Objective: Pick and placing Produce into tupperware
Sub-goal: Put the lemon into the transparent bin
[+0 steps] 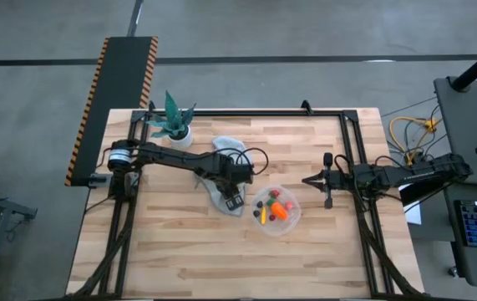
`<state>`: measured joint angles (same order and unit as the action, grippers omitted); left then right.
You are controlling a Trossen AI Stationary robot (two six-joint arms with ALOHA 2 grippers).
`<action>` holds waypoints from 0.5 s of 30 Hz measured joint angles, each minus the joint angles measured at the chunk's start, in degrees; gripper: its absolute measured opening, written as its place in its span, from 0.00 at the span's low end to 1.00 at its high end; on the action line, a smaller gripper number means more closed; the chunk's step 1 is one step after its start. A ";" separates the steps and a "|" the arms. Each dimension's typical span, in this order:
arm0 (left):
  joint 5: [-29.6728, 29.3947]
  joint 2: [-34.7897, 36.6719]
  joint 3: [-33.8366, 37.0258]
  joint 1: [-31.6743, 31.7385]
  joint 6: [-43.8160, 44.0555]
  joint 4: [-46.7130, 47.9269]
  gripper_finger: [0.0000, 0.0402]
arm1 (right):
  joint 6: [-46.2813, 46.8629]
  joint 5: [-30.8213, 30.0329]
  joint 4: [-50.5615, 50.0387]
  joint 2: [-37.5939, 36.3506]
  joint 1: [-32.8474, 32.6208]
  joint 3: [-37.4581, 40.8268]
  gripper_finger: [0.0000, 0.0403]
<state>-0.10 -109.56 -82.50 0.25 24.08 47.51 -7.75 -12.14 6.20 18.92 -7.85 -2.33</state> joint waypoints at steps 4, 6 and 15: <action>0.10 0.02 0.03 0.00 -0.58 0.01 0.19 | 0.00 0.00 0.00 0.00 0.00 0.00 0.02; 0.09 0.02 0.02 0.00 -0.70 0.05 0.25 | 0.02 0.00 0.00 0.00 -0.01 -0.01 0.02; 0.52 0.02 0.25 -0.03 0.64 -0.01 0.55 | 0.02 0.00 0.00 0.00 -0.01 0.00 0.02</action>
<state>0.42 -109.54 -82.25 0.22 24.72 47.50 -7.73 -12.14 6.20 18.92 -7.85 -2.33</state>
